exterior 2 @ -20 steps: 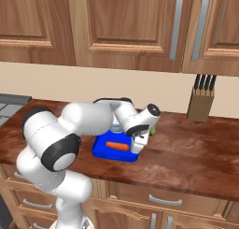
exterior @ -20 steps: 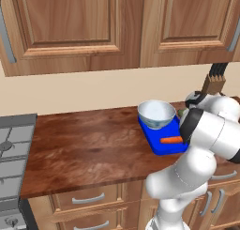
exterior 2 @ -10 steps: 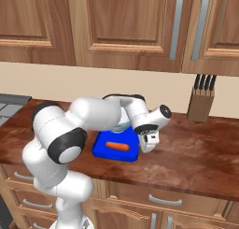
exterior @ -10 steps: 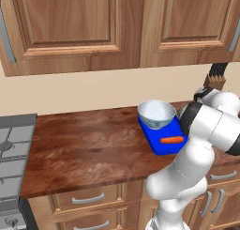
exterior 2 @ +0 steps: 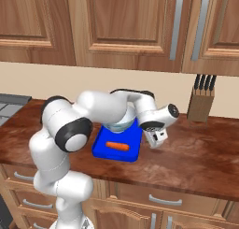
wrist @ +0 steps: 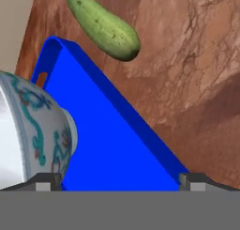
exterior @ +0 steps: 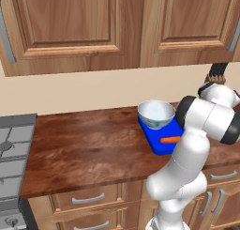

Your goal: Place the two vegetables and bowl onto the tray for setting up a vegetable dip station.

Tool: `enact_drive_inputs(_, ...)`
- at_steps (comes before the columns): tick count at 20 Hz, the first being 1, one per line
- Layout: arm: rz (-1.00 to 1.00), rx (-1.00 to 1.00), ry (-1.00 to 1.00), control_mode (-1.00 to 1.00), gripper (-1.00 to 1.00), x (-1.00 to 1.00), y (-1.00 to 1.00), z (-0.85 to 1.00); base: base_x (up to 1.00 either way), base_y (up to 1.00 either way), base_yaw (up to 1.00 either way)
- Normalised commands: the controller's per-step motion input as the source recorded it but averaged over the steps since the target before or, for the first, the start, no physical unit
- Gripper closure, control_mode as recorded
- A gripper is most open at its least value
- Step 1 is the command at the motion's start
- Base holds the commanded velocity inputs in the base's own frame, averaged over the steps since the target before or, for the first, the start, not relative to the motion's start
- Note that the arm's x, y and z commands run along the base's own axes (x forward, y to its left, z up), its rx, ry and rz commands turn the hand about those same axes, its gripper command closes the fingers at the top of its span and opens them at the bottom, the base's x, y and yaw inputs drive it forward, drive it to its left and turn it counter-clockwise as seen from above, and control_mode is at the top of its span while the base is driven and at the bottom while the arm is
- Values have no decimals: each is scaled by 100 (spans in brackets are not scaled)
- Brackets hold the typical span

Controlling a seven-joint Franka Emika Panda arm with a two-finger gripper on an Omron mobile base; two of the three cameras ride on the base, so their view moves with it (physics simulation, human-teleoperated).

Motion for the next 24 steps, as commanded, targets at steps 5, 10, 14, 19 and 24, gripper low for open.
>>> enact_drive_inputs(5, 14, -23, -19, -100, -100, 10, -18, 5, 0, 0, 0)
enact_drive_inputs(10, 9, -34, -16, -100, -100, 9, -12, 5, 0, 0, 0)
enact_drive_inputs(14, 9, -32, -13, -100, -100, 17, -8, 0, 0, 0, 0)
enact_drive_inputs(19, 16, -19, -1, -100, -100, 24, -7, 0, 0, 0, 0)
enact_drive_inputs(24, 21, -9, 0, -100, -100, 30, -6, 0, 0, 0, 0)
